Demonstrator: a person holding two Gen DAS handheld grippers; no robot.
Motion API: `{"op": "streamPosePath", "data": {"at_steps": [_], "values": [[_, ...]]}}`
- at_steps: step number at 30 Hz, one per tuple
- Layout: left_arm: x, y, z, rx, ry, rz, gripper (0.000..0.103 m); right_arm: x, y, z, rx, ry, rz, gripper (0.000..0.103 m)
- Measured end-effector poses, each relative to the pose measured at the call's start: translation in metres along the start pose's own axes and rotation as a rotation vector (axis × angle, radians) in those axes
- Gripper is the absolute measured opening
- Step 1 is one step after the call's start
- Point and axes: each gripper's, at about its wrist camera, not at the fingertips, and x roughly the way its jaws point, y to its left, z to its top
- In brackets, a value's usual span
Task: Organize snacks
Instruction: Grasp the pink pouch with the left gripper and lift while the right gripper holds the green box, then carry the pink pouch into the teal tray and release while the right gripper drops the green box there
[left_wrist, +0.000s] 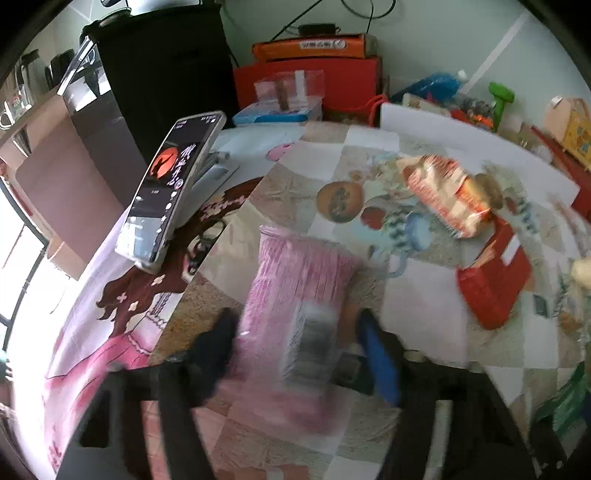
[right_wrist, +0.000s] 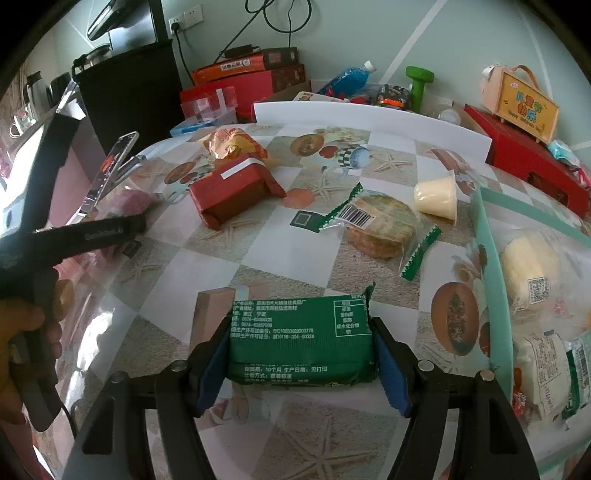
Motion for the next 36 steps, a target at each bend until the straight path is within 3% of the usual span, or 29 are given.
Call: {"op": "streamPosePath", "data": {"at_steps": [1,2,4,12,20,27,36], "values": [[0.0,0.0,0.0,-0.003,-0.002,-0.01,0.059,0.0,0.0,0.0,-0.001,0.0,-0.001,0.073],[-0.001,0.001,0.0,-0.008,0.0,-0.026,0.049,0.0,0.0,0.0,-0.002,0.0,-0.002,0.073],[-0.002,0.003,-0.001,-0.022,0.002,-0.035,0.044,0.001,0.001,0.0,-0.004,0.001,-0.005,0.073],[-0.014,0.01,-0.004,-0.131,0.011,-0.109,0.042,-0.006,-0.007,0.002,0.049,-0.024,0.036,0.071],[-0.065,-0.002,0.009,-0.142,-0.103,-0.161,0.042,-0.041,-0.026,0.009,0.124,-0.182,0.053,0.071],[-0.102,-0.04,0.012,-0.08,-0.162,-0.251,0.042,-0.068,-0.06,0.01,0.205,-0.273,-0.004,0.071],[-0.124,-0.121,0.01,0.054,-0.163,-0.394,0.042,-0.097,-0.143,-0.002,0.394,-0.319,-0.127,0.071]]}}
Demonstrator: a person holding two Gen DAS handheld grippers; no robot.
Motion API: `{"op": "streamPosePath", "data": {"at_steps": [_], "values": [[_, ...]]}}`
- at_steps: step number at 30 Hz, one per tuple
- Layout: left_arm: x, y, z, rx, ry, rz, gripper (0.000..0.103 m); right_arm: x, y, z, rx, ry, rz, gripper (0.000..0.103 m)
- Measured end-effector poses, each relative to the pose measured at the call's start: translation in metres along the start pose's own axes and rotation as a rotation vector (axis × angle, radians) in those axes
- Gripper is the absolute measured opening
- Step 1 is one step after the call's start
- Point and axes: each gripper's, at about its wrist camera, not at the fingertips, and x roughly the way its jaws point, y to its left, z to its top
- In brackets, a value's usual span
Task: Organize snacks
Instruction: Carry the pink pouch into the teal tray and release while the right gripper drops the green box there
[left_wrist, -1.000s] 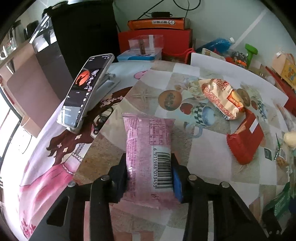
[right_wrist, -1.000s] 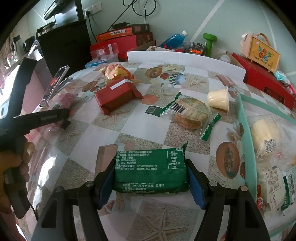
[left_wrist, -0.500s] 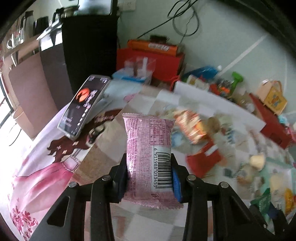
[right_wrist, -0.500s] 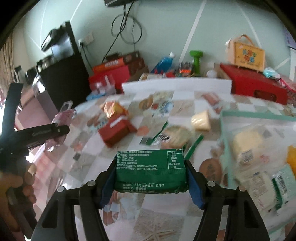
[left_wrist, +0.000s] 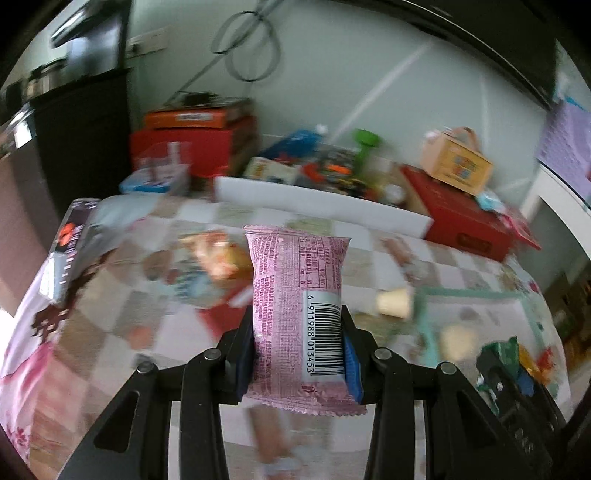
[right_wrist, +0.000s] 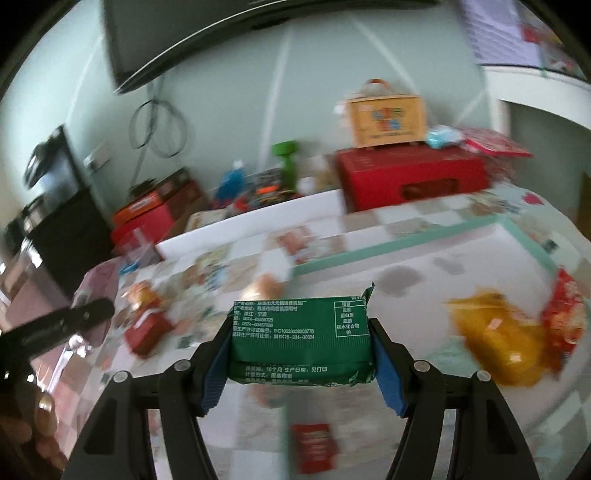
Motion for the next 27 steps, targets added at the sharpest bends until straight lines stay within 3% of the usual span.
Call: {"op": "streamPosePath", "data": {"at_steps": [14,18,27], "values": [[0.015,-0.119,-0.012,0.173,0.033,-0.161,0.042,-0.029,-0.11,0.018,0.156,-0.103,-0.195,0.071],[0.023,-0.143,-0.021,0.225,0.068,-0.182,0.042,-0.025,-0.124,0.019,0.144,-0.096,-0.257,0.071],[0.027,-0.178,-0.036,0.308,0.092,-0.214,0.042,-0.021,-0.131,0.02,0.142,-0.094,-0.258,0.071]]}}
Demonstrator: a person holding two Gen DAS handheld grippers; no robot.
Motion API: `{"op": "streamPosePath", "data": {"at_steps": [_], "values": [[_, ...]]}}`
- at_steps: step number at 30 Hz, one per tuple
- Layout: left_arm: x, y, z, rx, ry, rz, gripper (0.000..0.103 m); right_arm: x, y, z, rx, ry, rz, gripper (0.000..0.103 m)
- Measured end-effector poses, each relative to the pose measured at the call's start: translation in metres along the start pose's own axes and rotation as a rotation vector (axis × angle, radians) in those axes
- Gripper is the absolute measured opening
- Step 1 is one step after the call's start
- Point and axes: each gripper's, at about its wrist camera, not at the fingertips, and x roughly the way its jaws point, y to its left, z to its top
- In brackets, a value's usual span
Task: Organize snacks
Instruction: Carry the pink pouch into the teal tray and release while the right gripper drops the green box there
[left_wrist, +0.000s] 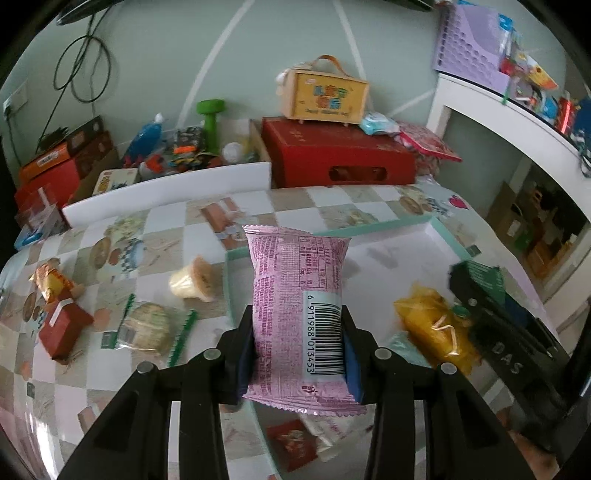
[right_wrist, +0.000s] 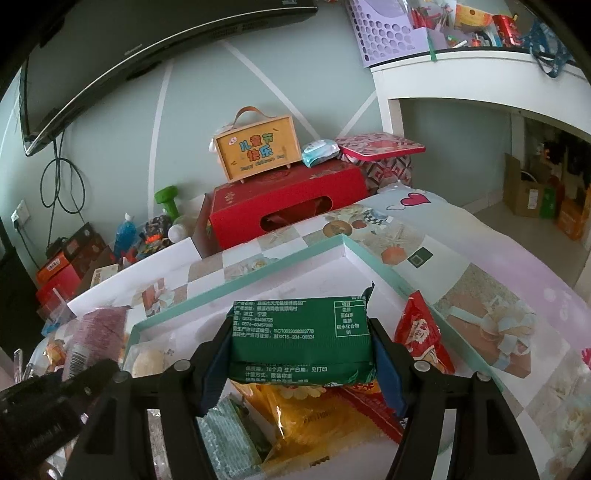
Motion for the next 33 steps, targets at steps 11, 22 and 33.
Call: {"op": "streamPosePath", "data": {"at_steps": [11,22,33], "values": [[0.011,-0.031,-0.004,0.063,0.037,-0.033,0.049,0.0,0.001,0.002,0.003,0.001,0.019,0.073],[0.012,-0.022,-0.004,0.054,0.048,0.019,0.071,-0.002,0.003,0.003,0.007,0.017,0.023,0.075],[-0.011,0.001,0.005,-0.019,-0.007,0.031,0.08,-0.019,0.003,0.011,-0.001,0.005,0.012,0.077]]}}
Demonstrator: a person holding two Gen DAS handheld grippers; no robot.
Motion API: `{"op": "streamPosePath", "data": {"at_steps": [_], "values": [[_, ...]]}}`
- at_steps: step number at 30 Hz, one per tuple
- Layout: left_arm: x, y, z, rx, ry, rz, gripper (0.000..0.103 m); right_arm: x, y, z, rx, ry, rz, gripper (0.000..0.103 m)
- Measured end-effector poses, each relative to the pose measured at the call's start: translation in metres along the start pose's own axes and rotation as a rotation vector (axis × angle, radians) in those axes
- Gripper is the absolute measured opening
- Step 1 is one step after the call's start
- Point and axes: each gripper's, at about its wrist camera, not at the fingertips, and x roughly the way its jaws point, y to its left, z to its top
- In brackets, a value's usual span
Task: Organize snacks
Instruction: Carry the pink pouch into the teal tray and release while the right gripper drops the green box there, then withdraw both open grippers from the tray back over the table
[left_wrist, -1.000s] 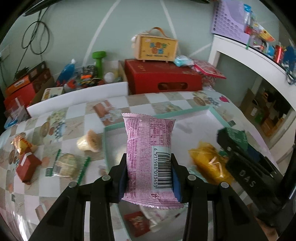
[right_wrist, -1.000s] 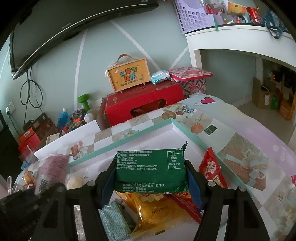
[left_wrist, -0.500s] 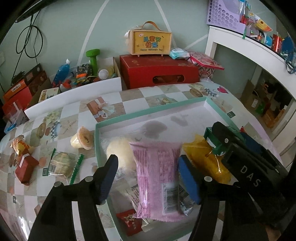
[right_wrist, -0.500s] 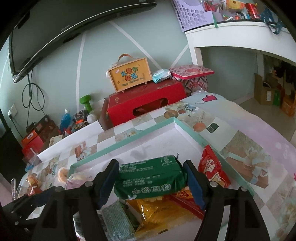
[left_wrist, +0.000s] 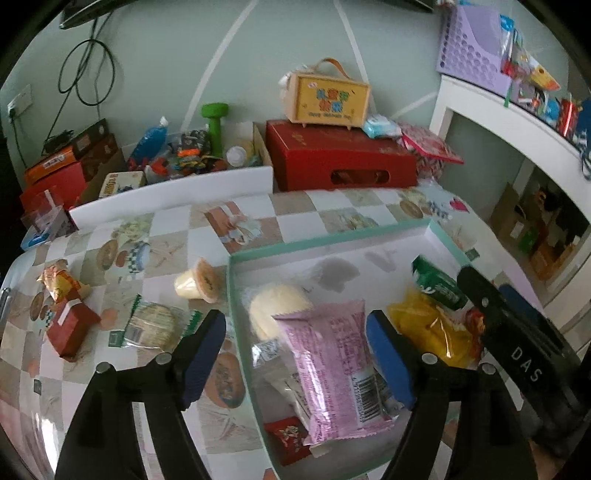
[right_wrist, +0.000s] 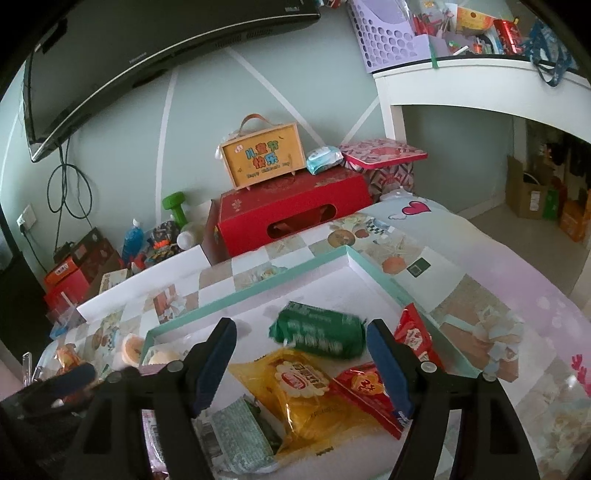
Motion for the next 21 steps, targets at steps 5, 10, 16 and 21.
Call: {"op": "streamPosePath", "data": {"at_steps": [5,10,16,21], "values": [[0.001,0.013,0.0,-0.028,0.005,0.053,0.089,0.004,0.006,-0.002,-0.045,0.06,-0.006,0.077],[0.008,0.033,-0.004,-0.078,0.011,0.122,0.099,0.016,0.017,-0.011,-0.125,0.112,-0.039,0.096],[0.009,0.053,-0.008,-0.121,0.013,0.183,0.103,0.022,0.021,-0.018,-0.153,0.136,-0.049,0.103],[0.01,0.06,-0.009,-0.141,0.019,0.196,0.103,0.023,0.024,-0.018,-0.154,0.138,-0.058,0.103]]}}
